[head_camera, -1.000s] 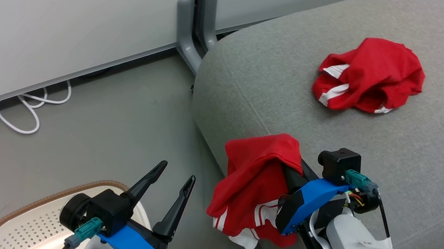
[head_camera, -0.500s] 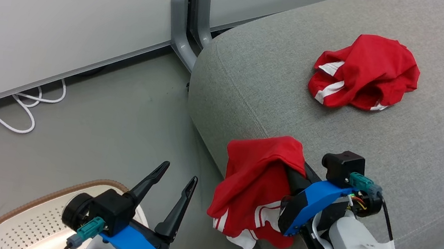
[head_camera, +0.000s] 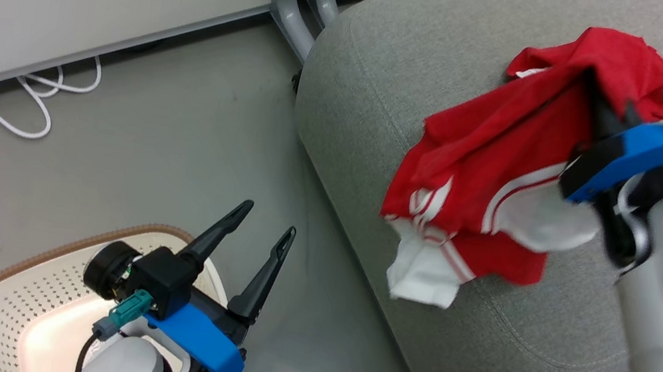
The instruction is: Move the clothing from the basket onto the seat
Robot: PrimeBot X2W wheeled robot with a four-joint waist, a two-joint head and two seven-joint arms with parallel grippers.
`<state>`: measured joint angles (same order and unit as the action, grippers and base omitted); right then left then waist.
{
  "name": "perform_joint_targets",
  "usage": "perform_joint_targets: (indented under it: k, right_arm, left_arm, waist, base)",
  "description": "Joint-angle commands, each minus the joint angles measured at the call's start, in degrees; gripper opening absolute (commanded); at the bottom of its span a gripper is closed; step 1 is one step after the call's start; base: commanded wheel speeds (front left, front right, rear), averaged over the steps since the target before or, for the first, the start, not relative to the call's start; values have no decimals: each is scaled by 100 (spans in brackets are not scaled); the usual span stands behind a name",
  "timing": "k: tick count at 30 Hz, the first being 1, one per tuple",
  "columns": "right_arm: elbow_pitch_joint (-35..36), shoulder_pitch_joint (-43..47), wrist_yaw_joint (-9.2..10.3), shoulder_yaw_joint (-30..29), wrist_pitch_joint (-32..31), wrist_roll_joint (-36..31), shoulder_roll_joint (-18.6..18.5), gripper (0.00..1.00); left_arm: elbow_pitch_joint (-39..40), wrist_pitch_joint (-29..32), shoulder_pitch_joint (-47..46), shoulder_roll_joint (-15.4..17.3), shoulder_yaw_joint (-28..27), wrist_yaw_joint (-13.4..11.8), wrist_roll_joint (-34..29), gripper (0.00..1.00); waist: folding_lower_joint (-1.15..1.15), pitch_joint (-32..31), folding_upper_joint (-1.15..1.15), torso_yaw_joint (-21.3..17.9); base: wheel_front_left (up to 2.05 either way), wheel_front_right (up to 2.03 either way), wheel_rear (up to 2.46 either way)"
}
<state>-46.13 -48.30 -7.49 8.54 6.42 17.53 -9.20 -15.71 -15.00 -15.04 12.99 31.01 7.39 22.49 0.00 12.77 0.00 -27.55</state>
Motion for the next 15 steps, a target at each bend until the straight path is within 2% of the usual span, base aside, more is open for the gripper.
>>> perform_joint_targets:
  k: [1, 11, 15]
  right_arm:
    - [80, -247, -2, -111, -52, -29, -98, 0]
    - [652, -1564, -1, -1702, -642, -572, -1230, 0]
    - [920, -1761, -2, -2311, -702, -768, -1473, 0]
  left_arm:
    - [41, -27, -174, 76, 32, 15, -53, 100]
    - [267, -27, -1000, 477, 352, 15, -102, 100]
    - [378, -27, -1332, 628, 410, 16, -119, 100]
  waist:
    - [0, 267, 0, 106]
    - [0, 1436, 0, 529]
    - [0, 1915, 0, 714]
  base:
    - [0, 0, 0]
    - [0, 0, 0]
    - [0, 0, 0]
